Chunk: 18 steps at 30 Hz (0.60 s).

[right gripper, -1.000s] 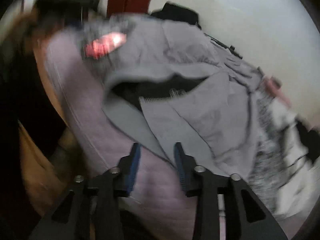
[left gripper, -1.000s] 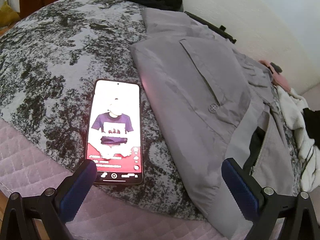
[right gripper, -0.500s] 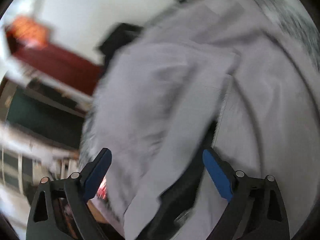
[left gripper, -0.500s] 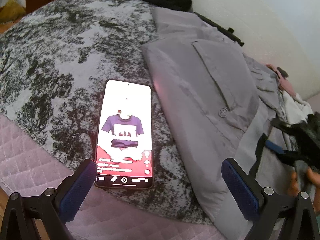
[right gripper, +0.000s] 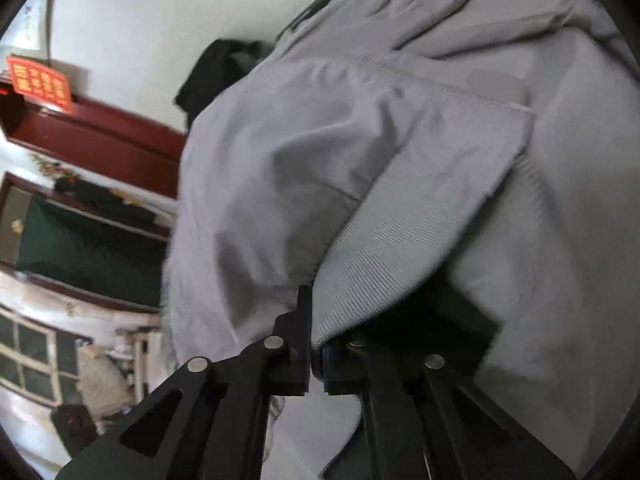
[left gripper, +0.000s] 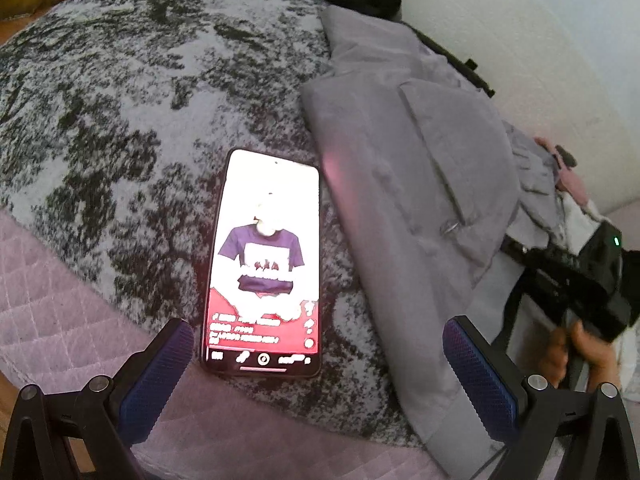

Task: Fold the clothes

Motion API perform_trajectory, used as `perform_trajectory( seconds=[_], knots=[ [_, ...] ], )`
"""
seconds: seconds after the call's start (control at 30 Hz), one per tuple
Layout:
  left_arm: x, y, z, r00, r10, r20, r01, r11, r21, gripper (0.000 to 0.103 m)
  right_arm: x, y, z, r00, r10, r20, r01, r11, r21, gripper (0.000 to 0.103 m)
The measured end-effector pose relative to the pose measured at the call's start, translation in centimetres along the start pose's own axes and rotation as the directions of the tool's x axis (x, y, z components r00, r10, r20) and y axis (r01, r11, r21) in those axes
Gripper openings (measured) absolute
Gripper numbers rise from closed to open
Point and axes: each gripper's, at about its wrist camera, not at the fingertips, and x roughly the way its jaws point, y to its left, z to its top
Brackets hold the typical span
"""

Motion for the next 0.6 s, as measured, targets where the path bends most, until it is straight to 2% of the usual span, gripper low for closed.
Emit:
perform_trajectory(
  seconds=[0.07,0.17,0.27,0.33,0.4,0.5,0.57,0.6],
  knots=[
    [-1.0,0.3,0.8,0.999,0.001,0.033,-0.001,1.000,-0.001,0.103,-1.6,1.6,-2.0,0.996,0.087,0.031,-0.087,0.996,-0.013,0.003],
    [-3.3,1.9,2.0,0.992,0.030,0.120,-0.024,0.998,-0.055,0.103,-5.8,5.1,-7.5,0.966,0.242,0.088,-0.239,0.970,-0.046,0.003],
    [-4.3,3.6,2.7,0.990,0.027,0.137,-0.010,0.992,-0.124,0.103,-9.1,7.9,-14.0,0.944,0.316,0.095,-0.310,0.948,-0.077,0.003],
    [-4.2,4.4,2.7,0.993,0.001,0.122,0.017,0.988,-0.153,0.103,-11.1,9.3,-18.1,0.931,0.350,0.103,-0.342,0.935,-0.089,0.003],
    [-4.2,4.4,2.6,0.994,-0.003,0.114,0.020,0.988,-0.150,0.103,-12.1,9.0,-20.6,0.932,0.334,0.142,-0.328,0.943,-0.061,0.003],
    [-4.4,4.1,2.3,0.993,0.008,0.118,0.008,0.991,-0.131,0.103,-11.4,7.7,-24.6,0.956,0.251,0.151,-0.255,0.967,0.007,0.008],
    [-4.7,3.8,2.2,0.992,0.010,0.125,0.005,0.993,-0.119,0.103,-8.9,7.5,-26.6,0.976,0.212,0.051,-0.213,0.977,0.006,0.010],
    [-4.9,3.7,2.1,0.992,0.011,0.129,0.004,0.994,-0.114,0.103,-7.4,7.5,-27.4,0.981,0.193,-0.011,-0.193,0.981,-0.003,0.014]
  ],
)
